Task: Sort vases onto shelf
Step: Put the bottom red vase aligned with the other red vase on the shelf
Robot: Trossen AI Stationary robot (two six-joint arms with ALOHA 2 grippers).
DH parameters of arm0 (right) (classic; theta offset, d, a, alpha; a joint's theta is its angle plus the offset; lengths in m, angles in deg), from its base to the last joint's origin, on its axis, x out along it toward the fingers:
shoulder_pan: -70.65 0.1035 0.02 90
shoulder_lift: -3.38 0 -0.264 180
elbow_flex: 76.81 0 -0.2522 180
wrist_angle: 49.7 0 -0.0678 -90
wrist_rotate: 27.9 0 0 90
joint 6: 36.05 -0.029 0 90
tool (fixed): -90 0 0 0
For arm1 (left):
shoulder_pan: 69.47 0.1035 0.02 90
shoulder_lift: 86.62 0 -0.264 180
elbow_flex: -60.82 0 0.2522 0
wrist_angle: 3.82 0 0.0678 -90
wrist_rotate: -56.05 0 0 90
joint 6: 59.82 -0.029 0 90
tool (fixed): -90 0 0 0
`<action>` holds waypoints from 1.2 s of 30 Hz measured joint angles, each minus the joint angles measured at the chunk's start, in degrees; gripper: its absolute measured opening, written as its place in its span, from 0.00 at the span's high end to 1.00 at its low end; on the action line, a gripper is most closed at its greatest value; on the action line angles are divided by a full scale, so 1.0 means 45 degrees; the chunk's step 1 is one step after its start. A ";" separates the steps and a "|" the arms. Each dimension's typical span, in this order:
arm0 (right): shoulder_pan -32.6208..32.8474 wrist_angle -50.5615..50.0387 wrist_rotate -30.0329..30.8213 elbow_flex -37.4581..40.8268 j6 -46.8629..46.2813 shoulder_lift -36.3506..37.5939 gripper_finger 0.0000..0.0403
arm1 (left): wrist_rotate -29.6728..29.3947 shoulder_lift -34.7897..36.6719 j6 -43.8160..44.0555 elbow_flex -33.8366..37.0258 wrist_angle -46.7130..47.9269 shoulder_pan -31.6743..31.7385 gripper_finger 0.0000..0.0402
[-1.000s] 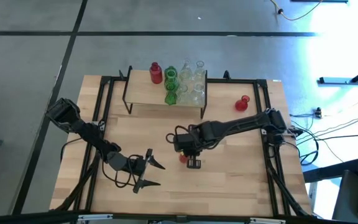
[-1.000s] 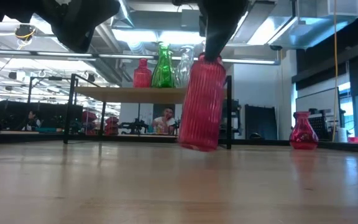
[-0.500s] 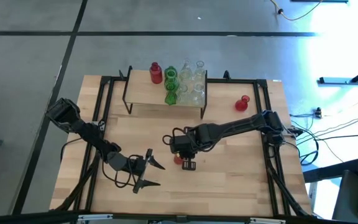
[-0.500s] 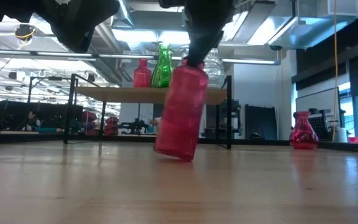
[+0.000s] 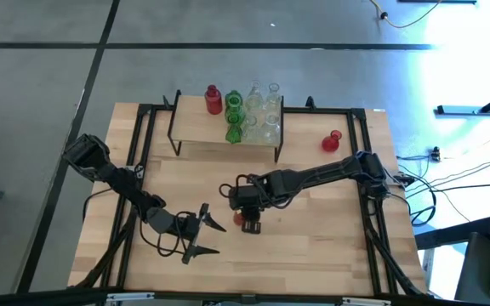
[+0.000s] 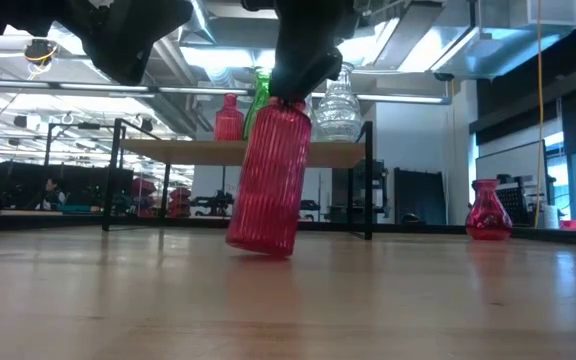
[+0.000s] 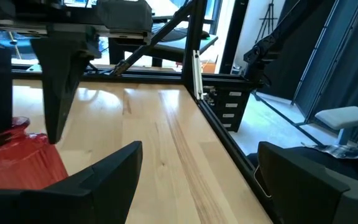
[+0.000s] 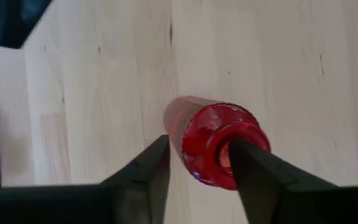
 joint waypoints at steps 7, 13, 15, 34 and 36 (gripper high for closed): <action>0.0005 0.0056 -0.0251 0.0004 0.0104 0.0297 0.49 | 0.0005 0.0000 -0.0004 0.0000 0.0000 0.0000 0.22; 0.0000 -0.0018 -0.0759 0.0009 0.0087 0.0350 0.49 | 0.0005 -0.0005 0.0000 0.0000 0.0000 0.0000 0.22; 0.0000 -0.0223 -0.1160 0.0009 0.0087 0.0430 0.50 | 0.0004 -0.0005 -0.0005 0.0000 0.0000 0.0000 0.22; 0.4342 -0.2625 0.4626 0.1623 -0.1801 0.2453 0.56 | -0.1559 -0.0010 0.1351 0.0000 0.0790 0.0008 0.22; 0.4945 -0.2177 0.4817 0.2864 -0.2499 0.2852 0.56 | -0.1783 -0.0010 0.1368 0.0000 0.0863 0.0019 0.22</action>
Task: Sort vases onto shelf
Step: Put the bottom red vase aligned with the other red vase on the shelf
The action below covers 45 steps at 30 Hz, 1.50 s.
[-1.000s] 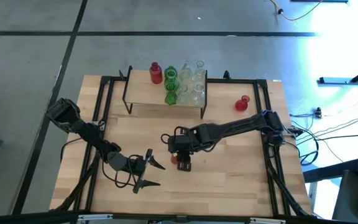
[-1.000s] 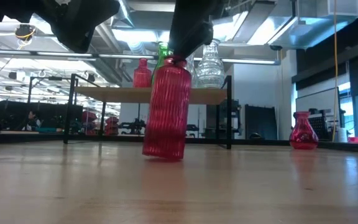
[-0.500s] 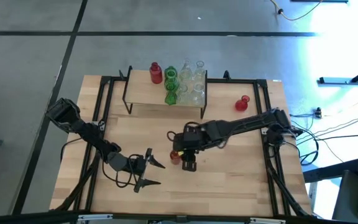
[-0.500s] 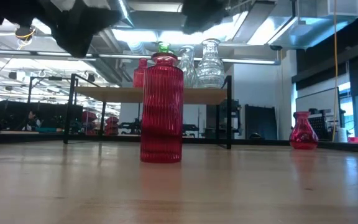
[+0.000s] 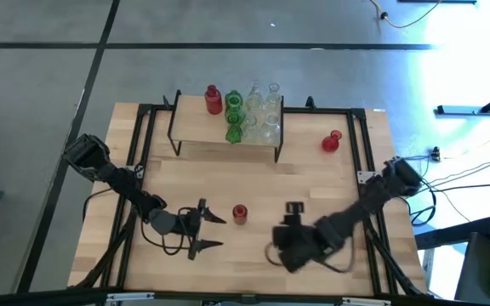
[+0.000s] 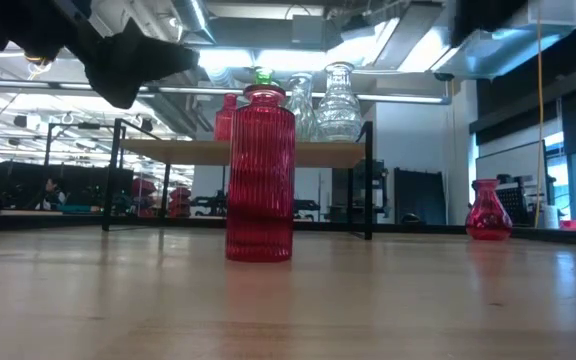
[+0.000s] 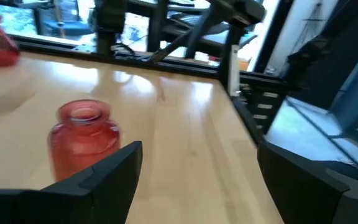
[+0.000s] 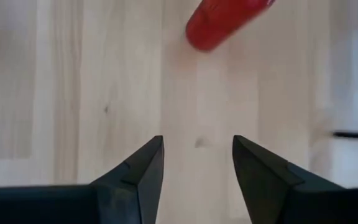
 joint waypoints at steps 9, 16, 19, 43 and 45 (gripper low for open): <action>0.1795 0.7074 0.1143 0.7965 -0.3032 0.3806 0.56 | -0.0818 0.0000 -0.0034 0.0000 0.0128 0.1133 0.22; 0.1791 1.3531 0.2298 1.2165 -0.2234 0.4764 0.56 | 0.0115 0.0000 0.0230 -0.0375 0.0522 0.2193 0.22; 0.1796 1.5532 0.2393 1.3104 -0.1254 0.4686 0.56 | 0.0142 -0.0111 -0.0062 -0.0924 0.0953 0.2340 0.22; 0.1879 1.8182 0.2399 1.4024 -0.0166 0.4631 0.56 | 0.0142 -0.1364 -0.0455 -0.1511 0.1323 0.2812 0.31; 0.1879 1.8181 0.2403 1.4024 -0.0167 0.4628 0.56 | 0.0232 -0.1365 -0.0455 -0.1511 0.1332 0.2803 0.31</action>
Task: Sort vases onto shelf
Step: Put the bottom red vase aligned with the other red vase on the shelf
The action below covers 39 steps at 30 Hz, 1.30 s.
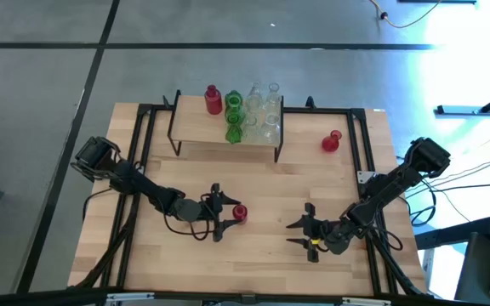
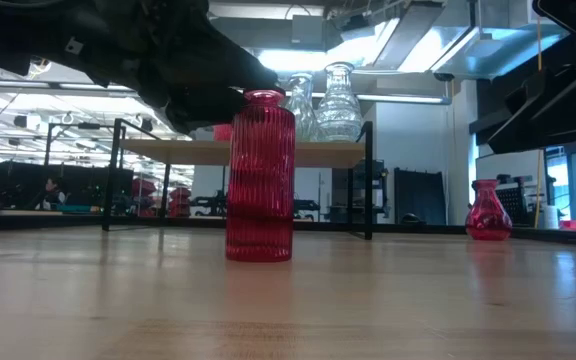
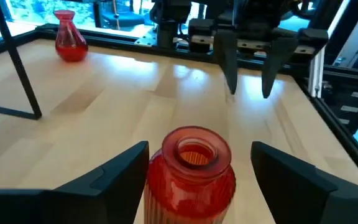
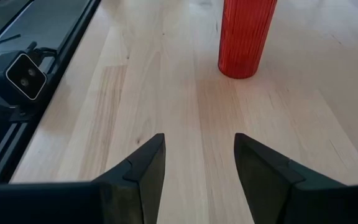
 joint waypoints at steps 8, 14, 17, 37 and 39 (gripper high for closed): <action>0.0001 -0.0102 -0.0001 -0.0005 0.0006 -0.0005 0.56 | -0.0766 -0.0590 -0.0099 0.0005 -0.0785 0.0010 0.32; 0.0004 -0.0353 0.0001 -0.0005 0.0006 -0.0010 0.56 | -0.0779 -0.0597 -0.0243 0.0000 -0.1084 0.0010 0.32; 0.0000 -0.0355 0.0024 -0.0005 0.0004 -0.0010 0.56 | -0.0778 -0.0597 -0.0248 0.0000 -0.0979 0.0010 0.33; 0.0004 -0.0355 0.0043 -0.0005 0.0004 -0.0010 0.56 | -0.0810 -0.0597 -0.0573 0.0000 -0.0930 0.0005 0.62; 0.0001 -0.0355 0.0043 -0.0005 0.0004 -0.0010 0.56 | -0.0805 -0.0597 -0.0573 -0.0005 -0.0944 -0.0025 0.61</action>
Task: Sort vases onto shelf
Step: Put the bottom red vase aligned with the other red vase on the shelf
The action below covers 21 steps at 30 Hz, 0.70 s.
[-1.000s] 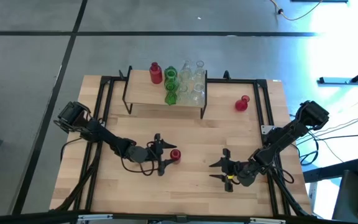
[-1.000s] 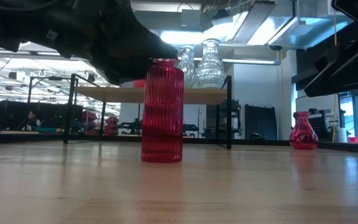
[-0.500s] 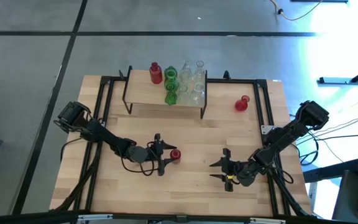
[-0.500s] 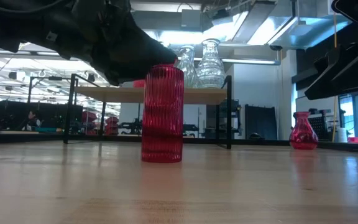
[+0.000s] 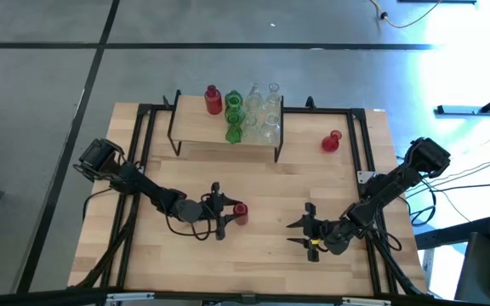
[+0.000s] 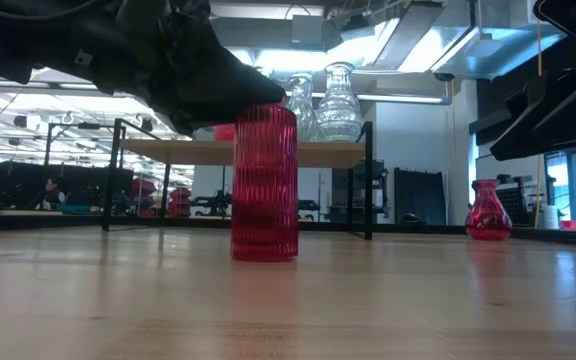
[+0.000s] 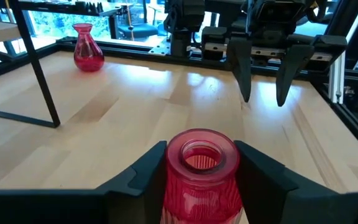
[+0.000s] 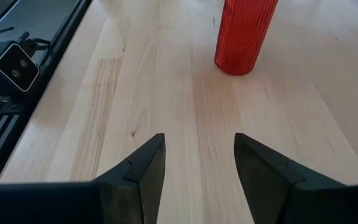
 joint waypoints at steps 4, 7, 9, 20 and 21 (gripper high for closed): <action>-0.0001 -0.0005 0.0000 0.0000 0.0000 0.0000 0.56 | 0.0048 0.0000 -0.0068 0.0005 -0.0146 -0.0138 0.61; 0.0003 -0.0005 0.0000 0.0000 0.0000 0.0000 0.56 | 0.0096 0.0000 -0.0102 -0.0049 -0.0159 -0.0195 0.61; 0.0003 -0.0005 0.0000 0.0000 -0.0005 0.0000 0.56 | 0.0124 0.0037 -0.0121 -0.0112 -0.0165 -0.0248 0.61; 0.0003 -0.0005 0.0000 -0.0005 -0.0146 0.0000 0.56 | -0.0858 0.2102 -0.1121 -0.0136 0.0949 -0.1088 0.61; 0.0003 -0.0005 0.0001 -0.0005 -0.0146 0.0000 0.56 | -0.1029 0.2403 -0.1176 -0.0132 0.1345 -0.1151 0.61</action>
